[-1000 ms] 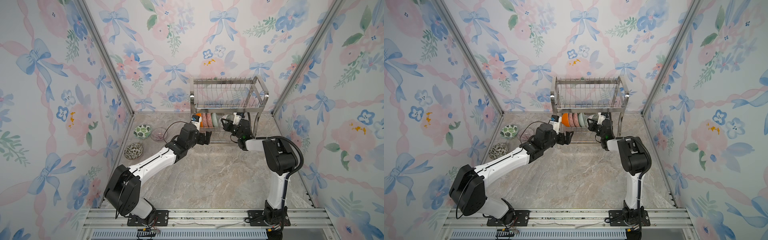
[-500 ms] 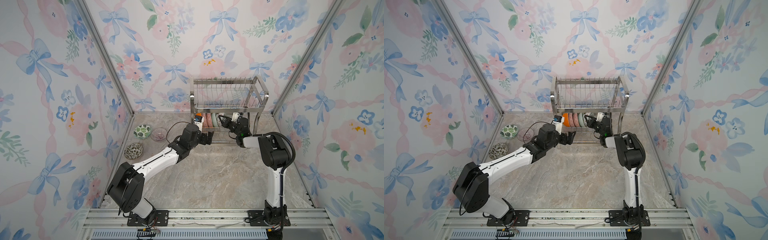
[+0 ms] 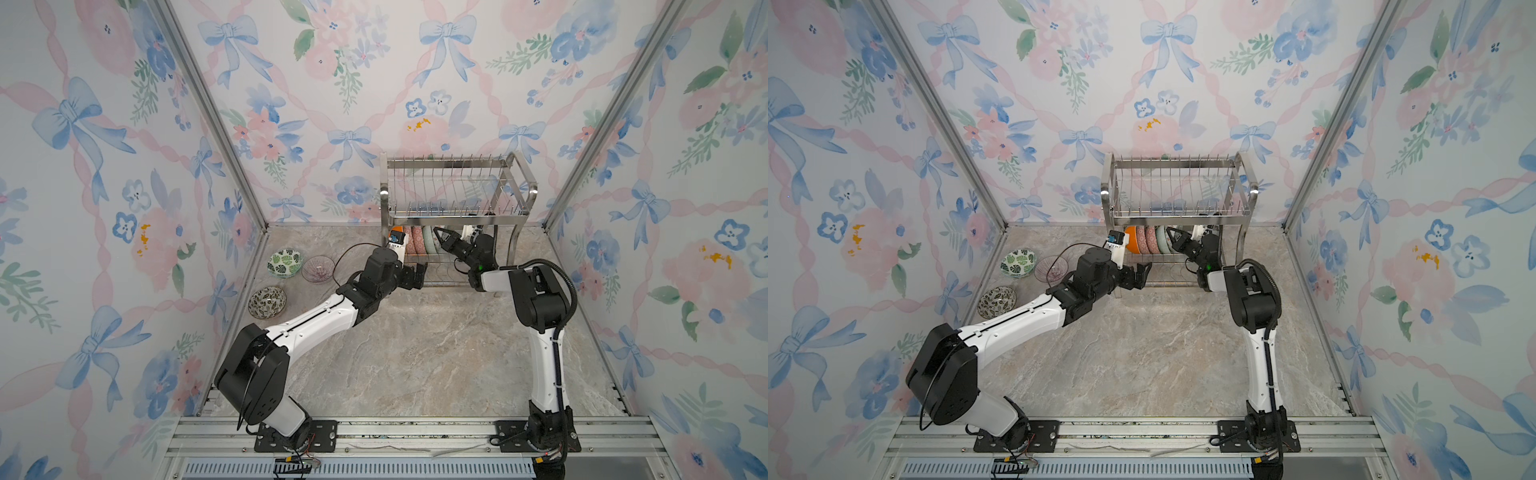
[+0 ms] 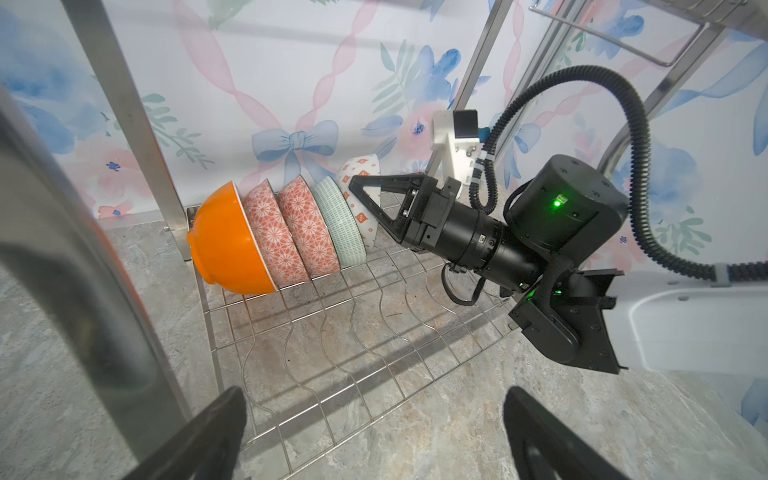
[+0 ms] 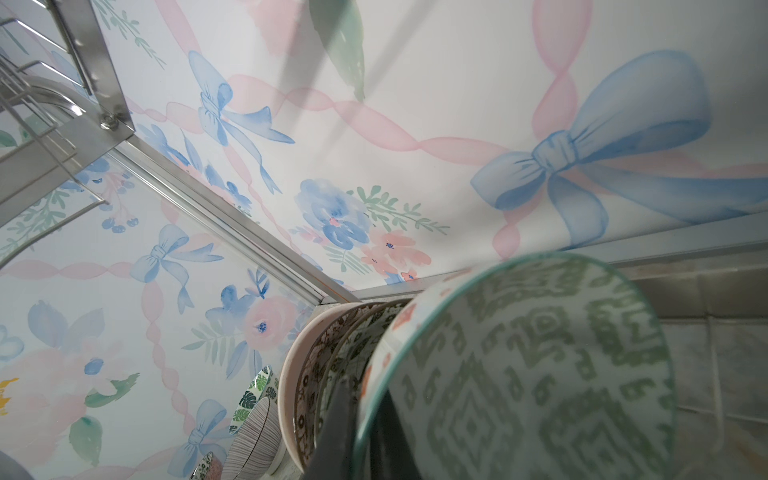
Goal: Load the bowls into the dish rack
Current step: 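Lower the green-pattern bowl into the rack slot beside the red-diamond bowl, open right gripper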
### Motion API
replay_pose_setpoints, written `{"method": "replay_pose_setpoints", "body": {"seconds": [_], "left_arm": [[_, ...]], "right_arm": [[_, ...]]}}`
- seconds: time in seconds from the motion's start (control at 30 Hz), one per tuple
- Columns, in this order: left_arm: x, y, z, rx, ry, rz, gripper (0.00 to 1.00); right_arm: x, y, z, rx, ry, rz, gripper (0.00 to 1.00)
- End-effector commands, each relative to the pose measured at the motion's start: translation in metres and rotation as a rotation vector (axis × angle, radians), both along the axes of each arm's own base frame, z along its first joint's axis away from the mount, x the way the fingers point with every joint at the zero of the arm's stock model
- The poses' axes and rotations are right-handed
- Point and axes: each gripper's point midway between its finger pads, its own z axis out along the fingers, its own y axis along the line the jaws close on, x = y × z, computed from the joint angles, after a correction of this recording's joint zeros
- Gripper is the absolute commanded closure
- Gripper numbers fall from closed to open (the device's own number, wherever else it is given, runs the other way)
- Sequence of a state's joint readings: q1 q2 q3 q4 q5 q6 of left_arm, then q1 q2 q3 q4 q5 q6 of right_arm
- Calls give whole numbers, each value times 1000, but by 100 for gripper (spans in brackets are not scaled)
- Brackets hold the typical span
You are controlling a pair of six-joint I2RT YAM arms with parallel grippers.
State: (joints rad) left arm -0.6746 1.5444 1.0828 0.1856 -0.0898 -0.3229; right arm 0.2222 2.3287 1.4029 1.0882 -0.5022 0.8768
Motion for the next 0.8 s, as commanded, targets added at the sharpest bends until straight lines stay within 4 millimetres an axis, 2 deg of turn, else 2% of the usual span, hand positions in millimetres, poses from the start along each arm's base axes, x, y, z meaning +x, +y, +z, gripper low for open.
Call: {"method": "replay_pose_setpoints", "body": {"seconds": [0.0, 0.23, 0.6, 0.77], "left_arm": [[2, -4, -2, 13, -8, -9, 2], [3, -4, -4, 16, -1, -9, 2], [3, -6, -3, 10, 2, -14, 2], [2, -6, -3, 10, 1, -15, 2]], "right_arm": [[6, -9, 19, 30, -83, 3, 100], [6, -18, 15, 25, -68, -11, 99], [2, -19, 15, -27, -49, -13, 82], [1, -18, 17, -39, -48, -12, 78]]}}
